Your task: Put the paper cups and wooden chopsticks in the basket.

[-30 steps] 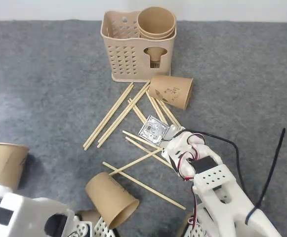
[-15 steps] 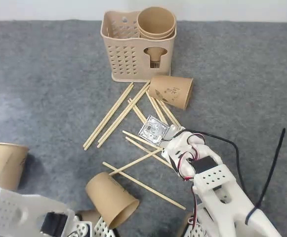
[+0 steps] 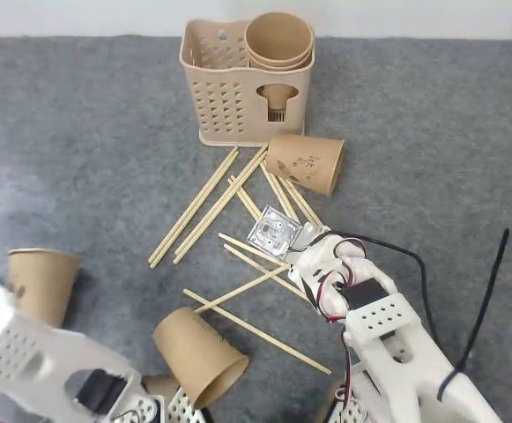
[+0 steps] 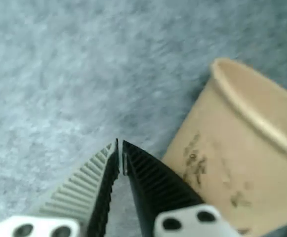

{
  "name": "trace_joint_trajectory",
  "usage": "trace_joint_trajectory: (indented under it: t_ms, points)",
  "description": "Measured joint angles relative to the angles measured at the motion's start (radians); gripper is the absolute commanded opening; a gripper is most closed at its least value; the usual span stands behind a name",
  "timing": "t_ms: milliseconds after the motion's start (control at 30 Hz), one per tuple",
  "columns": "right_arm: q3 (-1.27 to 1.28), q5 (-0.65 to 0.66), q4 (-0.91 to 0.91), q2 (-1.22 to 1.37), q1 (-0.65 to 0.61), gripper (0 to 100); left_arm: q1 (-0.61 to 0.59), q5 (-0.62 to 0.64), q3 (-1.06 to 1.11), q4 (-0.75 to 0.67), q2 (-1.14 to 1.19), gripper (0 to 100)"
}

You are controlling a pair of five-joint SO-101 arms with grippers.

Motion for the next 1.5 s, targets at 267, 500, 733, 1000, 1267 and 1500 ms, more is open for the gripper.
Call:
trace_joint_trajectory:
  t_ms: [267,500,733,1000,1267,1500]
  points:
    - [0.000,0.009,0.000,0.000,0.000,0.9,0.189,0.089,0.055,-0.006,0.000,1]
    - [0.000,0.040,0.000,0.000,0.000,0.9,0.356,0.192,0.064,-0.006,0.000,1]
    - [-0.008,0.038,0.095,-0.063,0.000,4.8,0.407,0.226,0.018,0.071,-0.040,1]
    - [-0.051,-0.014,0.634,-0.566,-0.149,20.5,0.351,0.227,-0.029,0.180,-0.373,1]
    - [-0.008,0.112,0.914,-1.019,-0.292,20.6,0.334,0.224,0.127,0.147,-0.681,1]
    - [-0.012,0.407,1.033,-0.853,-0.577,20.6,0.328,0.224,0.381,0.041,-0.956,1]
